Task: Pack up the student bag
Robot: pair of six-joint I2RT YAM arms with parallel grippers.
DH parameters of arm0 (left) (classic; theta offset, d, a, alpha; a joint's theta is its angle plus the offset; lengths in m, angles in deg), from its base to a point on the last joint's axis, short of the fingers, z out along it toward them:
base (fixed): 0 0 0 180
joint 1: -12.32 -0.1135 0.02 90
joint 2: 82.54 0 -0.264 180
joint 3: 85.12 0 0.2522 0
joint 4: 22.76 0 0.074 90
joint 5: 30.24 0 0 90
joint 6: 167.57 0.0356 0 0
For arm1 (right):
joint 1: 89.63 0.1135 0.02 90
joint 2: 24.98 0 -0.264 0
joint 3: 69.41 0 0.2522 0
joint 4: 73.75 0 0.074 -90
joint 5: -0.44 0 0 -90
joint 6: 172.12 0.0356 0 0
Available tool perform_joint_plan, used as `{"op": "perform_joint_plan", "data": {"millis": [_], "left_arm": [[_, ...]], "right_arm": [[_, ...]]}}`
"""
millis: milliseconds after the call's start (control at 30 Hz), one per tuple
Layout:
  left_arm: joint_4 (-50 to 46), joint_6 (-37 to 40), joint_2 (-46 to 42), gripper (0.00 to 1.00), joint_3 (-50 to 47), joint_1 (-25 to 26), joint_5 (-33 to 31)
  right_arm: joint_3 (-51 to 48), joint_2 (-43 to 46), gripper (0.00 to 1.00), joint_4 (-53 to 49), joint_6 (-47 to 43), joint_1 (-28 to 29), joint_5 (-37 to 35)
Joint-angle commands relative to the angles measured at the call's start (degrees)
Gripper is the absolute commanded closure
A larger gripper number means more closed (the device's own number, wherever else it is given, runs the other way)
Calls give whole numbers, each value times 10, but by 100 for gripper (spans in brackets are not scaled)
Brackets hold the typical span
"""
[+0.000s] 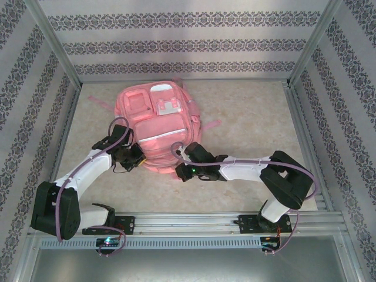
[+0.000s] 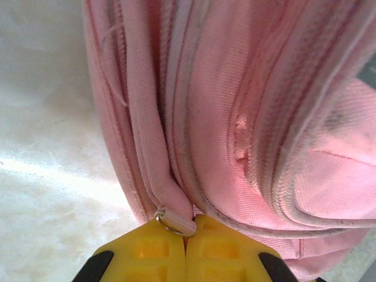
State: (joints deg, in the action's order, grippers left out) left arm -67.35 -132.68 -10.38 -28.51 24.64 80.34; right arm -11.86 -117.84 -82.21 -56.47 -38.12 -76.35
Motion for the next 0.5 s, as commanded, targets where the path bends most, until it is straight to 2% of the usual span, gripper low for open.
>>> {"op": "perform_joint_plan", "data": {"millis": [0,167,300,367,467], "left_arm": [[-25,37,-5,92,31,-18,-67],[-102,105,24,89,104,-39,-101],[-162,120,43,83,151,-89,-140],[-168,118,48,75,166,-109,-137],[-177,114,46,62,183,-112,-123]], "right_arm": [[6,-2,100,-94,-45,-7,-36],[48,-38,100,-73,-54,4,-10],[114,-92,100,-73,-52,21,20],[162,-124,100,-82,-51,36,43],[216,-158,100,-89,-35,51,56]]}}
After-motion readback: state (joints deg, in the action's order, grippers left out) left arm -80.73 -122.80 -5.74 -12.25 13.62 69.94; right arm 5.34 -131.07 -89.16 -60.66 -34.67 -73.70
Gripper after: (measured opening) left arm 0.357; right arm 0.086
